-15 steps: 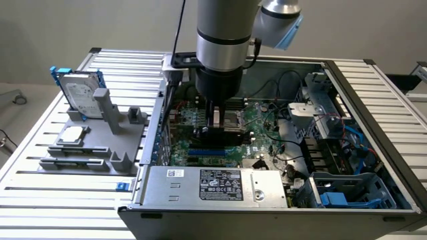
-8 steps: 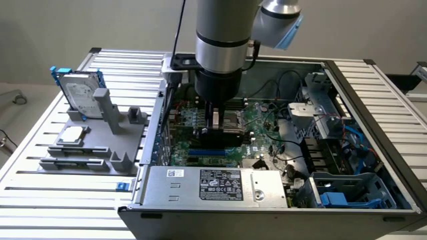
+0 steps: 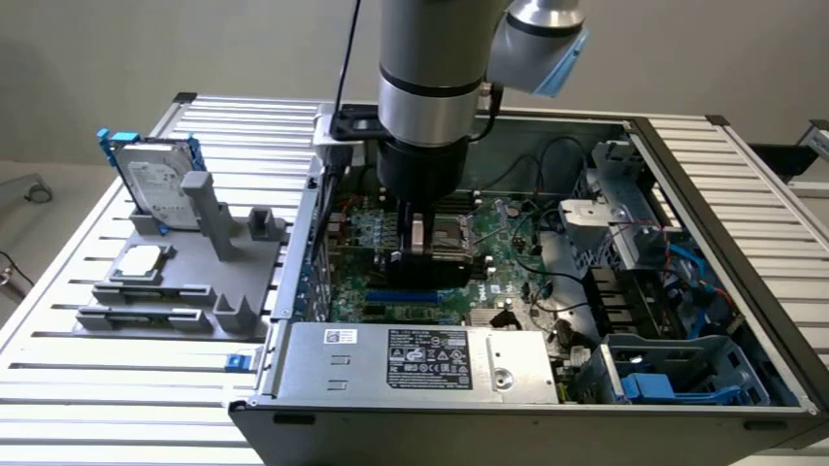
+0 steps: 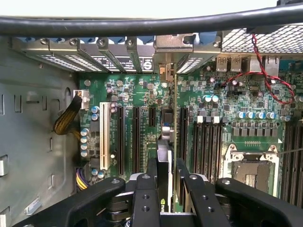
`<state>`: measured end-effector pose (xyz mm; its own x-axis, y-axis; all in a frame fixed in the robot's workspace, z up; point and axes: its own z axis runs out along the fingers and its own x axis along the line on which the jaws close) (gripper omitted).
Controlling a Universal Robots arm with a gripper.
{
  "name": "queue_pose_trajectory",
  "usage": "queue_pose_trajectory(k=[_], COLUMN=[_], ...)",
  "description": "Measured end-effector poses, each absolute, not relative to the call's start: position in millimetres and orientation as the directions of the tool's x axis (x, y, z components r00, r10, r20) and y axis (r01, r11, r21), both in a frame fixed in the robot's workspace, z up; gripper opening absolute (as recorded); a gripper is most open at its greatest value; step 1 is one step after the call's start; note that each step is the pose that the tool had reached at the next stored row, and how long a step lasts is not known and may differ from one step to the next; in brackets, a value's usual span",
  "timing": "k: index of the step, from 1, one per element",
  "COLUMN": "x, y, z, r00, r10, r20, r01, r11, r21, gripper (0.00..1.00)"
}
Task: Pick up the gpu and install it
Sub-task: 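Insert the gpu into the slot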
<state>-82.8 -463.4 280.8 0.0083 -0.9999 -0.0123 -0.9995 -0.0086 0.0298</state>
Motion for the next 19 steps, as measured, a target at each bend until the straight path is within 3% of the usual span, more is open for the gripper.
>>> queue_pose_trajectory(k=[19], x=[-84.9], y=[-463.5], z=[271.8], r00=[0.008], r10=[-1.000], r20=[-0.012], r01=[-1.000], r11=[-0.009], r21=[0.030], gripper=[0.27])
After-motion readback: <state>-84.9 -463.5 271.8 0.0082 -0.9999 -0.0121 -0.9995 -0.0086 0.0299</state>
